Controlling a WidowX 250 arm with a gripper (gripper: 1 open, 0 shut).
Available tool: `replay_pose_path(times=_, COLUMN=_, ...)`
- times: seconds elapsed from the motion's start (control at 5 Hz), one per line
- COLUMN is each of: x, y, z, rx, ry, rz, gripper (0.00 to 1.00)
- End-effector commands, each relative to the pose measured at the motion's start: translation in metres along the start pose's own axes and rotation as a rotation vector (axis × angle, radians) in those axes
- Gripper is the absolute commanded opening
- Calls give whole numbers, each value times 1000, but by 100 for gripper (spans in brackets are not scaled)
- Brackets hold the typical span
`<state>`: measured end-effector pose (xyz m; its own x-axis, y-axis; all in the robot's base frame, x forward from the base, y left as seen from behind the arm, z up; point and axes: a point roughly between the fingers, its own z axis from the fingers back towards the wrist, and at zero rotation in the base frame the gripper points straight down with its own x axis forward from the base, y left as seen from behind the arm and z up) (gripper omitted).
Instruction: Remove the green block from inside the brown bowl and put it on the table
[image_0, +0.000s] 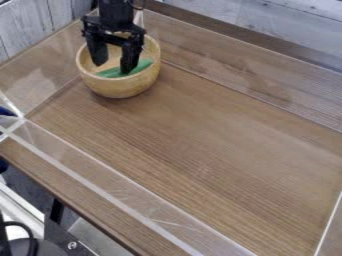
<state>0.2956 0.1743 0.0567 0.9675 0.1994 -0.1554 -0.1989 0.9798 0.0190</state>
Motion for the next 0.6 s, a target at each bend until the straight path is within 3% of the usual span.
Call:
replay_pose_path(times=0.0, x=12, y=7, z=19, rx=28, ry=-70, rz=10, gripper=100)
replay_pose_path(times=0.4, x=15, y=8, z=20, rx=29, ry=-68, rz=10, gripper=100)
